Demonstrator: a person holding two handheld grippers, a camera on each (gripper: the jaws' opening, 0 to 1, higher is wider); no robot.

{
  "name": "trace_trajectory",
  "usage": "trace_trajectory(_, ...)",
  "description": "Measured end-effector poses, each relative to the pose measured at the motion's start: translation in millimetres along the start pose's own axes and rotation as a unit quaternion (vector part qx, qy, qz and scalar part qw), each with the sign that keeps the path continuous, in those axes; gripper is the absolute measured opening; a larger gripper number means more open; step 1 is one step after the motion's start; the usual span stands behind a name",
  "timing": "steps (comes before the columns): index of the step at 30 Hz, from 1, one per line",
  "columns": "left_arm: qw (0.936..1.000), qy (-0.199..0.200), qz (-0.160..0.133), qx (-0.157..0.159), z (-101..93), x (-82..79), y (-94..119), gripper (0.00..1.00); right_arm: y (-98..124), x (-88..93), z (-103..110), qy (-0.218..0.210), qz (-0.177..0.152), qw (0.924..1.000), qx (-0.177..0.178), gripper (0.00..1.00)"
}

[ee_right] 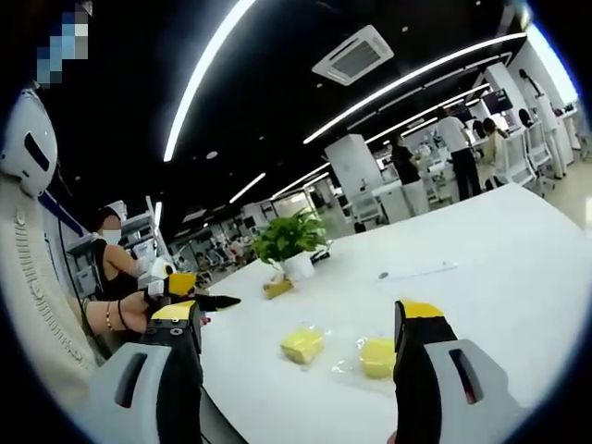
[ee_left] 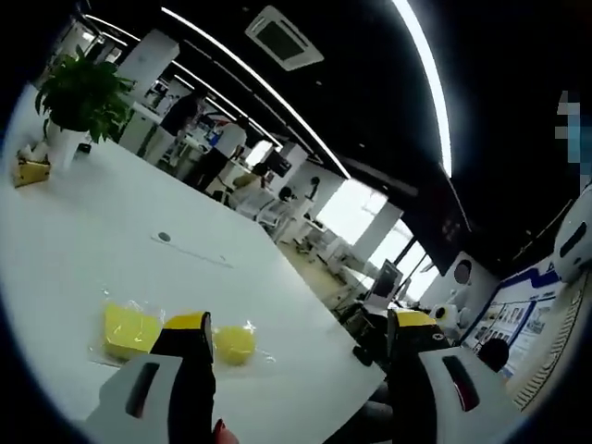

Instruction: Compare the silicone blocks by pressing each to a similar depth, holding the contact briefly, and releasing to observe deformation and rebound differences across the visible hardness samples.

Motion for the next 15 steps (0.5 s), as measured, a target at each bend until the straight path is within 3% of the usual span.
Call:
trace_trajectory(4,0.9998,0.002,0.012,-0.017,10.4,3.6,-11,0.84,-3,0.3,-6,-0.007,0.0,1.0,-0.001,0.8)
trace_trajectory(15,0.9978,0.048,0.041,-0.021,34.1,16.9,-39,0.82,-12,2.7,-22,-0.018,0.007,0.9998,-0.003,0.78)
Point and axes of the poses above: the point that each gripper's makers call its tool centre point, and the gripper's own axes: y roughly backward along the fingers, z roughly to its left, x roughly out of its underside, the point moved 2 cm from there along y, roughly backward along the fingers, and after that the axes turned 9 degrees about z, right-handed, at the moved point
